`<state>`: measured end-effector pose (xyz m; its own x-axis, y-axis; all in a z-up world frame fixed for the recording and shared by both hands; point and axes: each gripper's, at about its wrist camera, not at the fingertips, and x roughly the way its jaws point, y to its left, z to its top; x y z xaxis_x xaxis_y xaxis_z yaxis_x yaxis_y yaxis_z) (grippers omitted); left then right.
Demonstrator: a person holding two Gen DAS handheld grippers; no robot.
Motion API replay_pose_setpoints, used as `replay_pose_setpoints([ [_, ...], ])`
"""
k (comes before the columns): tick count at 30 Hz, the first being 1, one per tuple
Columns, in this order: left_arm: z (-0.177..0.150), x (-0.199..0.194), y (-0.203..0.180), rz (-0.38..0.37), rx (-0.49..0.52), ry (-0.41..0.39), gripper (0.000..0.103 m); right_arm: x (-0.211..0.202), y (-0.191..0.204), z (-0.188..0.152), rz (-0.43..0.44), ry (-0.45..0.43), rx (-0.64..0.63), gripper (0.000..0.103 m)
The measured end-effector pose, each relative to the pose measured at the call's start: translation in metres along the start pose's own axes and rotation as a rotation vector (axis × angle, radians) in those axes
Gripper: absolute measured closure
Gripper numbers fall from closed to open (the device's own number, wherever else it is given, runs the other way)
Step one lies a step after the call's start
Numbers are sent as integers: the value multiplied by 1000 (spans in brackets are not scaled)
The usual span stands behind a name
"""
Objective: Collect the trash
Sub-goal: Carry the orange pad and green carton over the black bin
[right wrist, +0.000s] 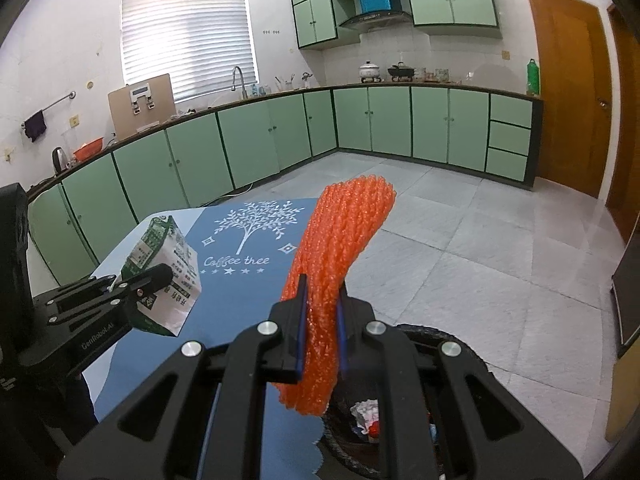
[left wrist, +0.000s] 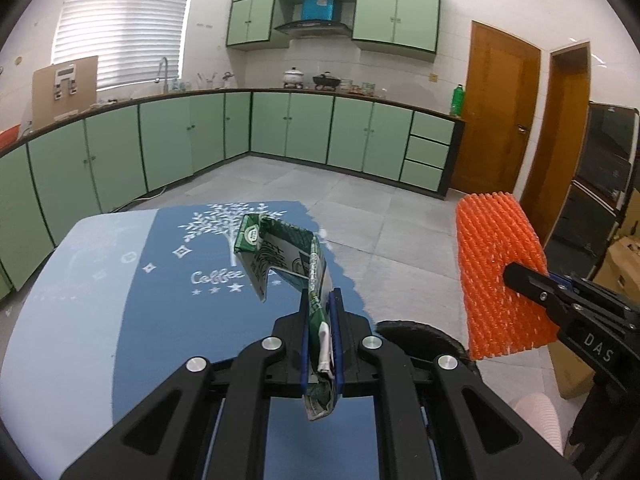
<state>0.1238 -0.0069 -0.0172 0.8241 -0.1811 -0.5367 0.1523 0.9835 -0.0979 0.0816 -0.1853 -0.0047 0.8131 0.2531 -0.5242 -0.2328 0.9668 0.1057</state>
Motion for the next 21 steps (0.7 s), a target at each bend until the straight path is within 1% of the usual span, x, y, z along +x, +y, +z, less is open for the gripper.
replay_pose_setpoints([
  [5,2,2,-19,-34,22,0,94,-9,-12,-3,-21,-12,8,92],
  [21,-3,30,-81,-147,92,30,94,-27,-78,-27,-161,-15,89,92],
])
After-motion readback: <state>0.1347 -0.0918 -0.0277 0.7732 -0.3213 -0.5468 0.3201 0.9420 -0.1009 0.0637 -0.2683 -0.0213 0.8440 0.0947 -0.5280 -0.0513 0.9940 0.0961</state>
